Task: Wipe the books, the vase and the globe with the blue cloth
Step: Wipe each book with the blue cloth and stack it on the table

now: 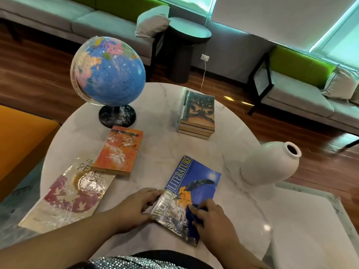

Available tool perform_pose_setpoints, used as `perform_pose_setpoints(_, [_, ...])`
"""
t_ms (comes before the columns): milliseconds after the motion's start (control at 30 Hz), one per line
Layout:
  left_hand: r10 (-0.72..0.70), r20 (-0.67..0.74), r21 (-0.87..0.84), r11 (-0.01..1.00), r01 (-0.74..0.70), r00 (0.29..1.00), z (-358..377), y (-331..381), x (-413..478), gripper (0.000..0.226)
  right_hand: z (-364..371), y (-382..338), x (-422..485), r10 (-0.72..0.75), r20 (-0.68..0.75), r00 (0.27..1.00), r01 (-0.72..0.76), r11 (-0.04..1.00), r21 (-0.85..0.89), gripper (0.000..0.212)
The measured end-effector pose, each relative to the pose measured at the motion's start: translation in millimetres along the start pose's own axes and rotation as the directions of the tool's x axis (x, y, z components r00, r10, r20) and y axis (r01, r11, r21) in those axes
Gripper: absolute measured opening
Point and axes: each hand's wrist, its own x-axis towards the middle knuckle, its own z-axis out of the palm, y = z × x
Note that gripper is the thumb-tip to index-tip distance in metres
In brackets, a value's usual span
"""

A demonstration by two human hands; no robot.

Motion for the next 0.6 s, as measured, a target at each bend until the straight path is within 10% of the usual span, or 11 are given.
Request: perform_pose_setpoints(600, [-0.002,-0.002,0.016,1.0,0.002,1.0,0.9,3.0,-2.7,0.073,13.3,4.7,-19.1,-0.067,-0.066,0.996,0.068,0.998,0.019,0.048])
